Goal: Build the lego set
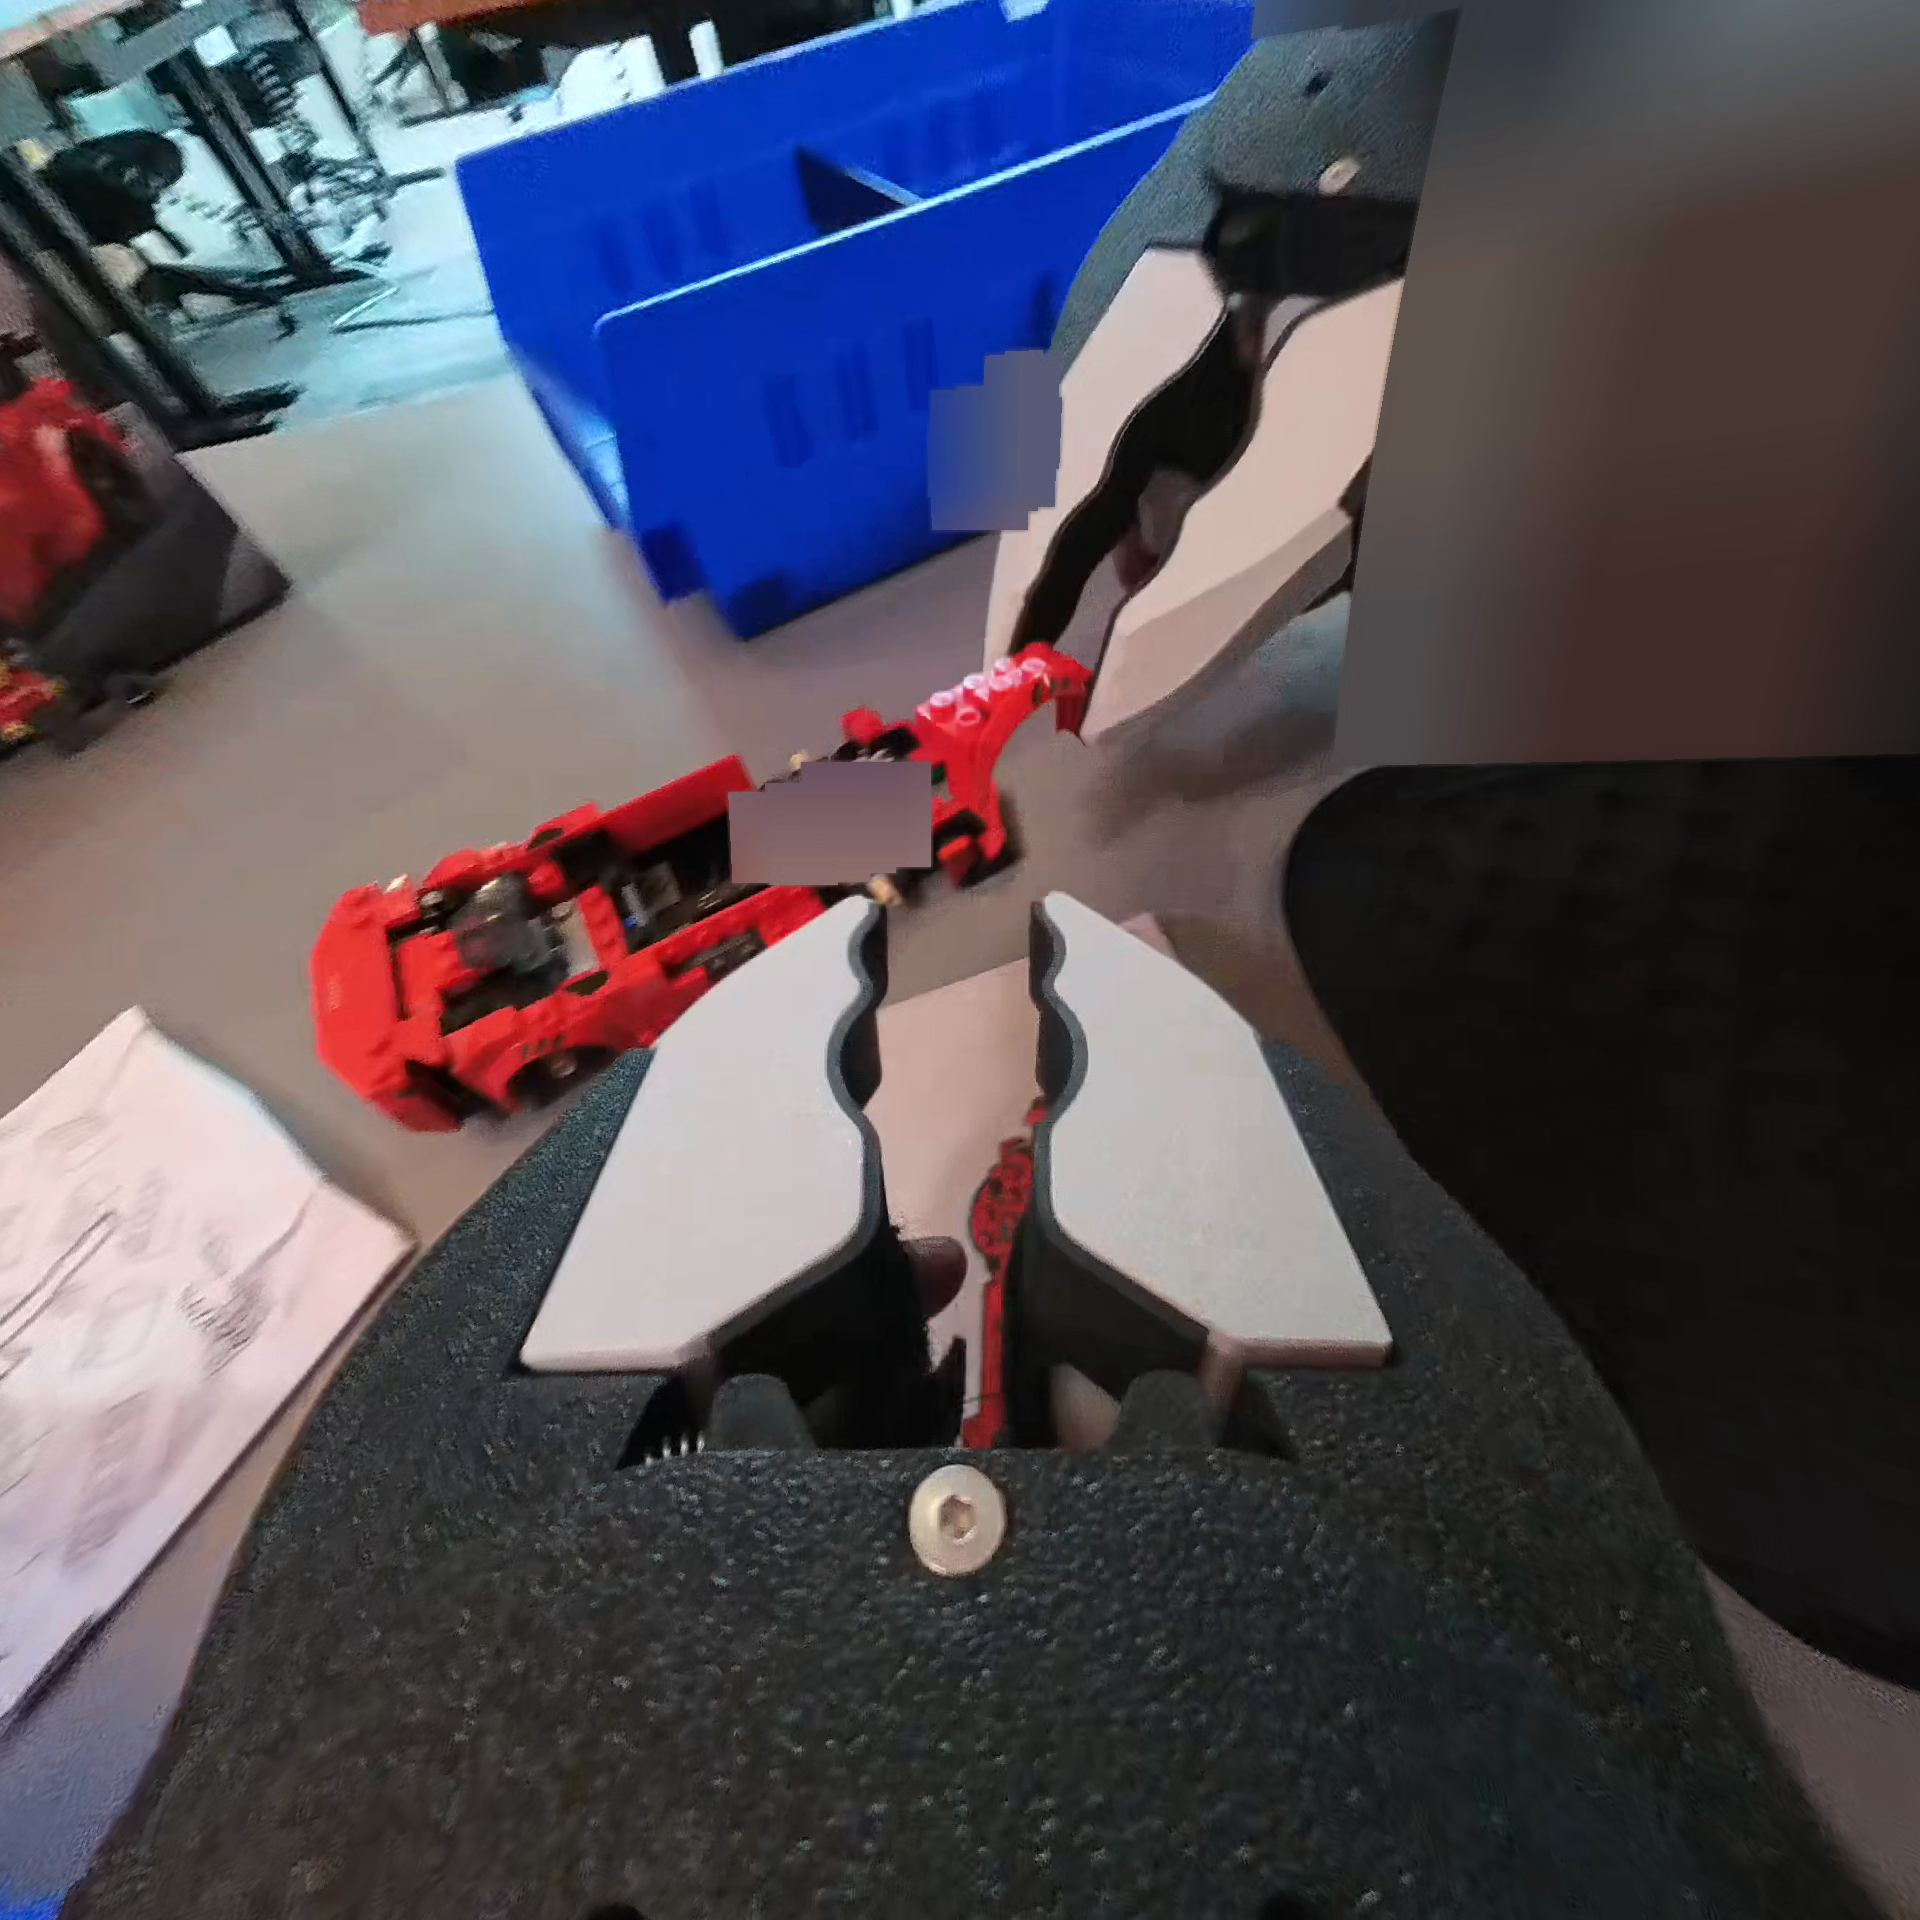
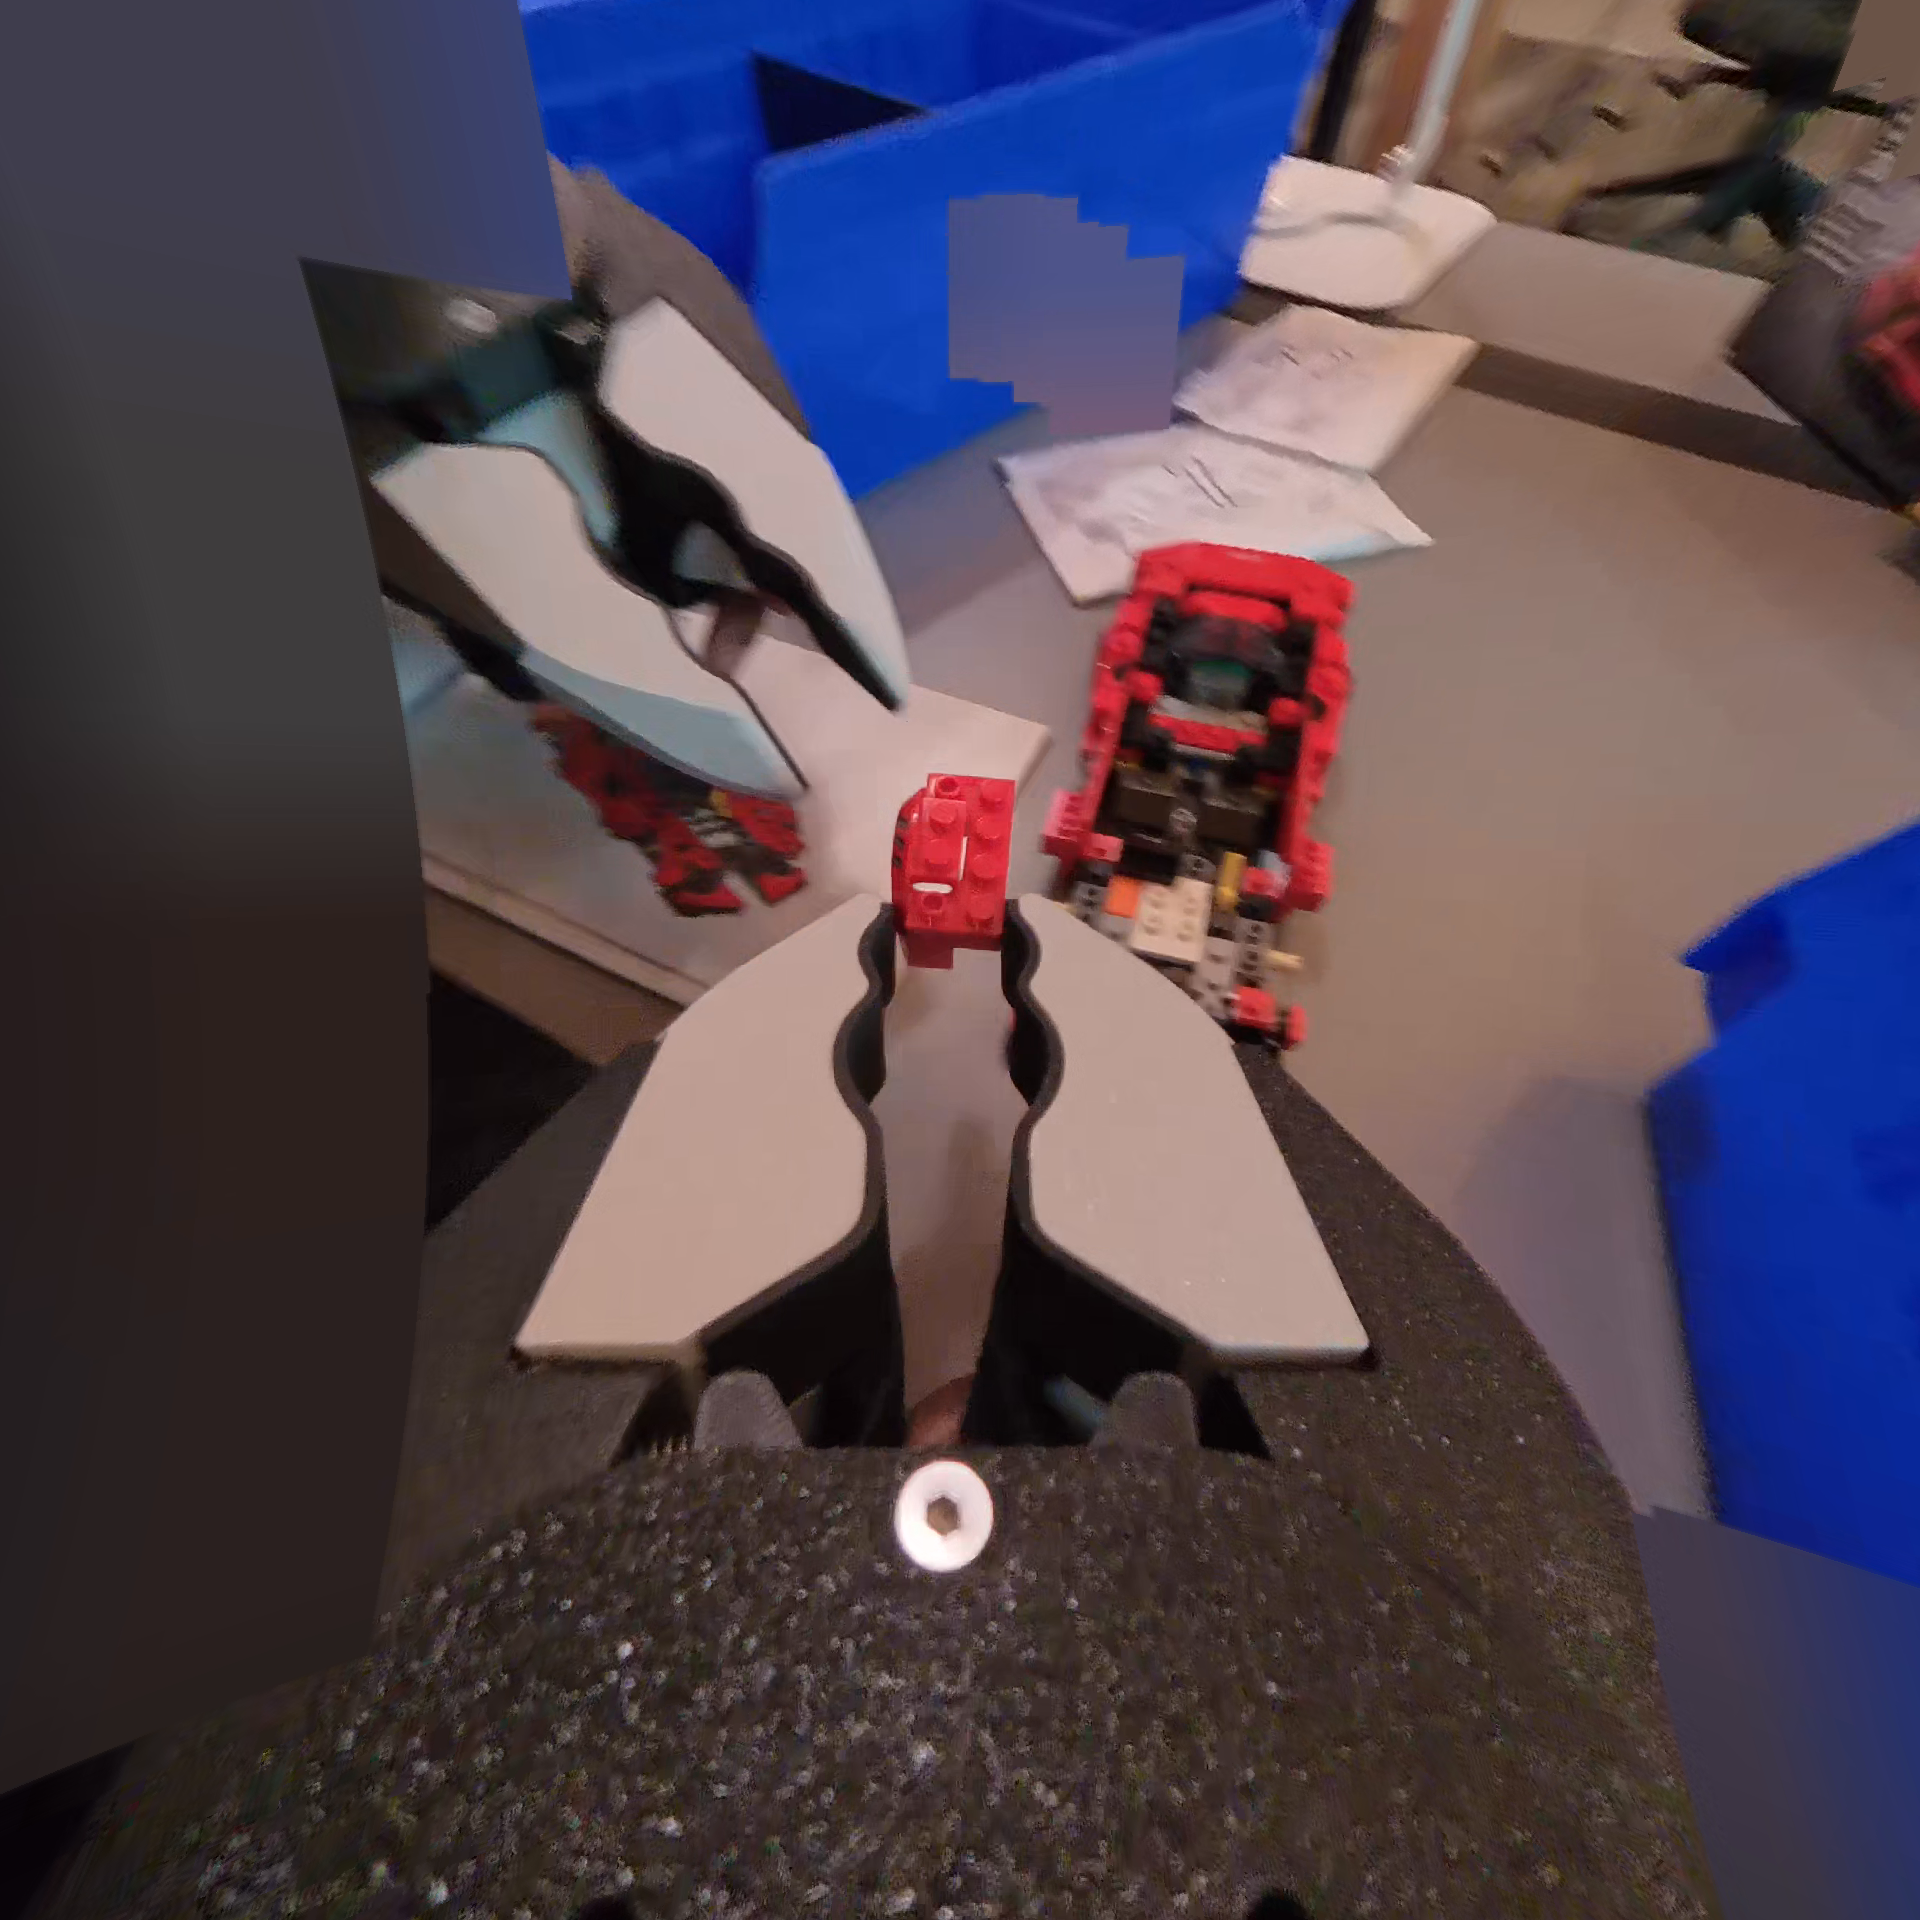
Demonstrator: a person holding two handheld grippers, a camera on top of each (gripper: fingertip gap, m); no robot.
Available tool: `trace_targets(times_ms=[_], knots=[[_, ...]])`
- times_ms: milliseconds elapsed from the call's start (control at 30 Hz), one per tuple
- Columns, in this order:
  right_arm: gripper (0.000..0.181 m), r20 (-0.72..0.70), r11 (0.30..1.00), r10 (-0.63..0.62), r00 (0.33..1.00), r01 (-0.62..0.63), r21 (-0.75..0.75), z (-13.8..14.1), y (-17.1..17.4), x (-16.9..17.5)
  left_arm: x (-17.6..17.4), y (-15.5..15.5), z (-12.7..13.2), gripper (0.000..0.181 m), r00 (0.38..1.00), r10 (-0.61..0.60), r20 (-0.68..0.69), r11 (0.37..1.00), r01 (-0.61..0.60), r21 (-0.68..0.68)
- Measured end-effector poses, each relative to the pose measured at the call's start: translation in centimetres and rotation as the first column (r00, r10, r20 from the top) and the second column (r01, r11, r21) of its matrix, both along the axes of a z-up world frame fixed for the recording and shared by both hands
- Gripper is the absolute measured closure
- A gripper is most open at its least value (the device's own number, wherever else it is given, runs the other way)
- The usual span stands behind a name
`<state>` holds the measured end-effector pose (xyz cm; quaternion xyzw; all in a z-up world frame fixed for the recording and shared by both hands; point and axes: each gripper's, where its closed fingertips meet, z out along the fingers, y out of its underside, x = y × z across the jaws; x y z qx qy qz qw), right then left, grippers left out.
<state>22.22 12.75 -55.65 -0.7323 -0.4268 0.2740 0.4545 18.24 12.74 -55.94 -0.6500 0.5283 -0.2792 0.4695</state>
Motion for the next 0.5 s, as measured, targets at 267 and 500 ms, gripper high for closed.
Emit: trace_targets(times_ms=[267,500], knots=[[0.162,0.078,0.992,-0.097,0.992,0.102,-0.074,-1.3,2.5,-1.2,-0.8,2.2,0.4,0.174,0.989,0.135,-0.057,0.991,-0.134,0.031],[0.162,0.191,0.991,-0.096,0.977,0.113,-0.075,-2.8,2.7,-1.3,-0.1,2.6,-1.0,0.171,0.977,0.111,-0.182,0.971,-0.068,0.228]])
